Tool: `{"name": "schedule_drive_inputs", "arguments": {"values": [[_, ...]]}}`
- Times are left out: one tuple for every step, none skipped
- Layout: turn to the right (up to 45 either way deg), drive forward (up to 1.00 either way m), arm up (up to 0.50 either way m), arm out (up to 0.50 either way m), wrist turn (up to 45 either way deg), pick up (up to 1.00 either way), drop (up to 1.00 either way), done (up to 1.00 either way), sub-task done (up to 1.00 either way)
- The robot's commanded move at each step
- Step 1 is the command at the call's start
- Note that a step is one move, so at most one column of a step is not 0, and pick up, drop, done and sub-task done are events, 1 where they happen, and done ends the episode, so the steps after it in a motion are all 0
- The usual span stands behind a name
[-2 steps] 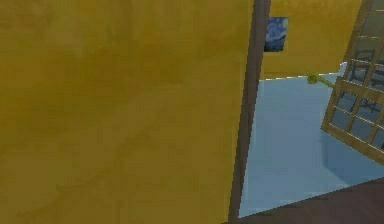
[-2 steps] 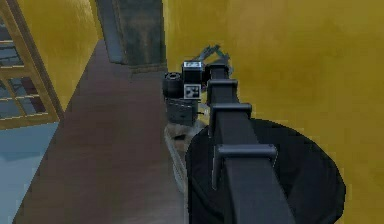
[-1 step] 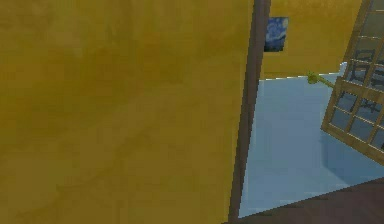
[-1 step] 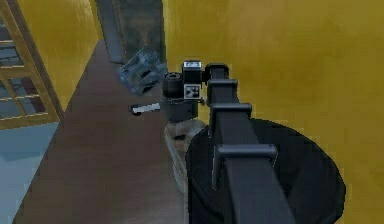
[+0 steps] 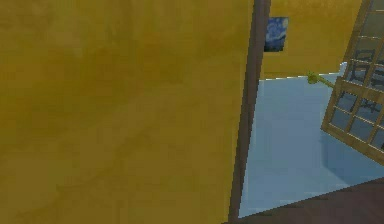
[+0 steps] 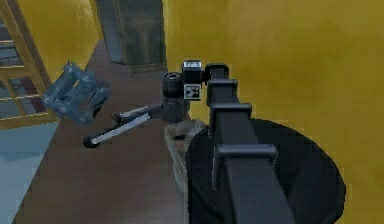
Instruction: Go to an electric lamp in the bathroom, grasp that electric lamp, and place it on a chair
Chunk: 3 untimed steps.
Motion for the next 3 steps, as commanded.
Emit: {"name": "schedule_drive_inputs", "arguments": {"values": [[0.0, 0.0, 0.0, 0.0, -45.0, 0.0, 0.0, 0.0, 0.0], [0.0, 0.0, 0.0, 0.0, -12.0, 0.0, 0.0, 0.0, 0.0], [0.0, 0.0, 0.0, -0.24, 0.0, 0.0, 0.0, 0.0, 0.0]]}}
